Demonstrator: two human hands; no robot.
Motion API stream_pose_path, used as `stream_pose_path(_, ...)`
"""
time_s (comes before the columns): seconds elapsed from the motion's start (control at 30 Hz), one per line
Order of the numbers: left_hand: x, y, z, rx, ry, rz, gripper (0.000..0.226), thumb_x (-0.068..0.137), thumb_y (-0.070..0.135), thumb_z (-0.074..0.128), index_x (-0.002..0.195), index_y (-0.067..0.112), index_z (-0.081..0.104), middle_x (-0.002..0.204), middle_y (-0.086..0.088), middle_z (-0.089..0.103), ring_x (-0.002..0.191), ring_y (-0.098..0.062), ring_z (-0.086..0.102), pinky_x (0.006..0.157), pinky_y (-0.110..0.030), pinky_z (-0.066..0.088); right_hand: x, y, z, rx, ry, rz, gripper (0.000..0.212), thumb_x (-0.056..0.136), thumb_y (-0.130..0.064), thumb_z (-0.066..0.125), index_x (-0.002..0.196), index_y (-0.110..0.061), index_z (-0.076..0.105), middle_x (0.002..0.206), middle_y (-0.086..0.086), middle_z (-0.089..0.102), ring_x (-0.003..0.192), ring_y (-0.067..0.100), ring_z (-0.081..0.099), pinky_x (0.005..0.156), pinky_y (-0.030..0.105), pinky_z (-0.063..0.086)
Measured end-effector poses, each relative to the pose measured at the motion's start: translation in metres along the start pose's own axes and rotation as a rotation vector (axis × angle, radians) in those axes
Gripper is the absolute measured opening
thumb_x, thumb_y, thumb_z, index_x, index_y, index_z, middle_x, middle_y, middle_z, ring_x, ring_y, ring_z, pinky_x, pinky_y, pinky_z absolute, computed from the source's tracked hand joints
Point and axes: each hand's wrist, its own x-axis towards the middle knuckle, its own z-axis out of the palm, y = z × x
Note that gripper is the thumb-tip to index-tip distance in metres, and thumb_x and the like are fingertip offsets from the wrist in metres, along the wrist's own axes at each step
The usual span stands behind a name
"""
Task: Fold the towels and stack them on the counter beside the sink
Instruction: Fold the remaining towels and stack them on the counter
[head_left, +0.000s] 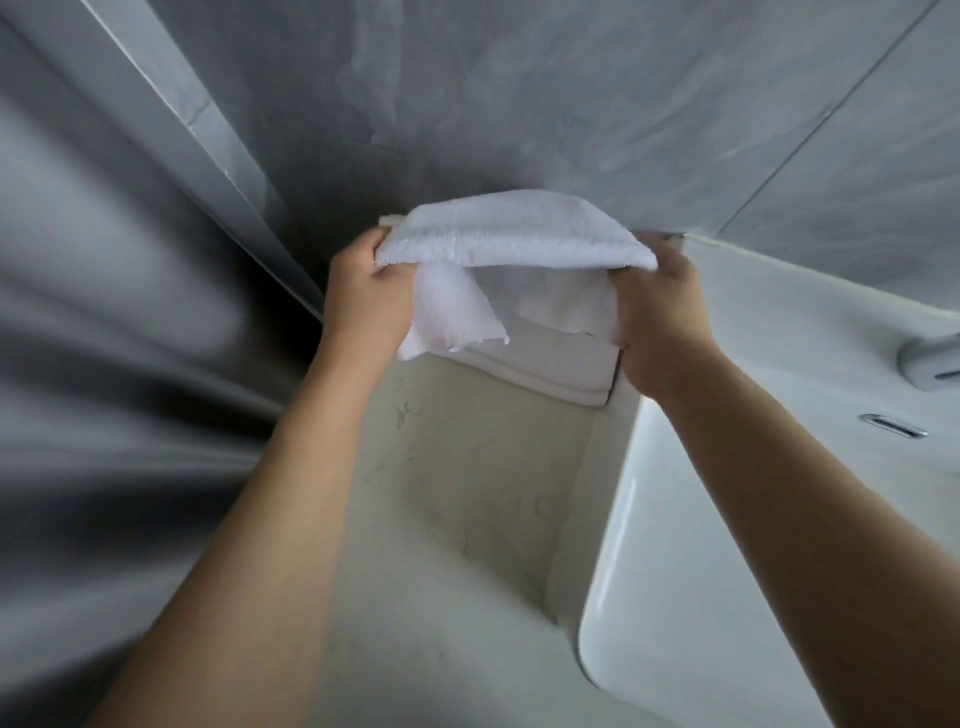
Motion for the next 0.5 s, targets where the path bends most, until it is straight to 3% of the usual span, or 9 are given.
stream_pose_path(0.1,-0.051,0.005,-0.001,-0.085,0.063,-0.049,0.03,0.095,0.015,0.055,0.12,0.025,0.069,0.113,0.013,0.07,0.102,-0.001,0.063,0.092,-0.023,0.051,-0.05,-0.011,-0.022,0.178,-0.074,0.052,0.024,0.094,-0.014,0.055,0.09,-0.032,0.071,0.081,-0.014,0.071,0.089,0.015,0.067,0.073,0.048,0.061)
stream_pose_path(0.2,-0.101,0.015,0.009,-0.117,0.082,-0.058,0.039,0.094,0.017,0.052,0.128,0.031,0.064,0.126,0.018,0.066,0.117,0.0,0.059,0.105,-0.029,0.048,-0.091,-0.008,-0.047,0.245,-0.08,0.049,0.027,0.095,-0.012,0.051,0.098,-0.029,0.073,0.089,-0.009,0.073,0.094,0.019,0.067,0.074,0.056,0.058)
stream_pose_path(0.37,-0.172,0.04,0.027,-0.103,0.029,0.031,0.031,0.095,0.019,0.05,0.115,0.03,0.07,0.111,0.019,0.069,0.105,0.005,0.06,0.086,-0.017,0.047,-0.142,0.005,-0.104,0.355,-0.143,0.076,0.024,0.096,-0.017,0.052,0.103,-0.031,0.07,0.096,-0.005,0.072,0.097,0.025,0.067,0.081,0.061,0.055)
stream_pose_path(0.43,-0.196,0.048,0.04,-0.11,0.005,0.083,0.027,0.095,0.017,0.05,0.106,0.034,0.068,0.101,0.023,0.069,0.098,0.008,0.061,0.079,-0.011,0.046,-0.154,0.012,-0.128,0.406,-0.198,0.074,0.028,0.096,-0.018,0.049,0.108,-0.033,0.07,0.109,0.001,0.068,0.106,0.029,0.063,0.083,0.063,0.053)
stream_pose_path(0.5,-0.219,0.054,0.058,-0.14,-0.035,0.116,0.027,0.098,0.016,0.05,0.108,0.033,0.068,0.099,0.024,0.07,0.097,0.006,0.062,0.079,-0.012,0.047,-0.165,0.02,-0.151,0.474,-0.173,0.083,0.031,0.096,-0.017,0.045,0.109,-0.031,0.069,0.114,0.005,0.065,0.112,0.032,0.06,0.086,0.064,0.052)
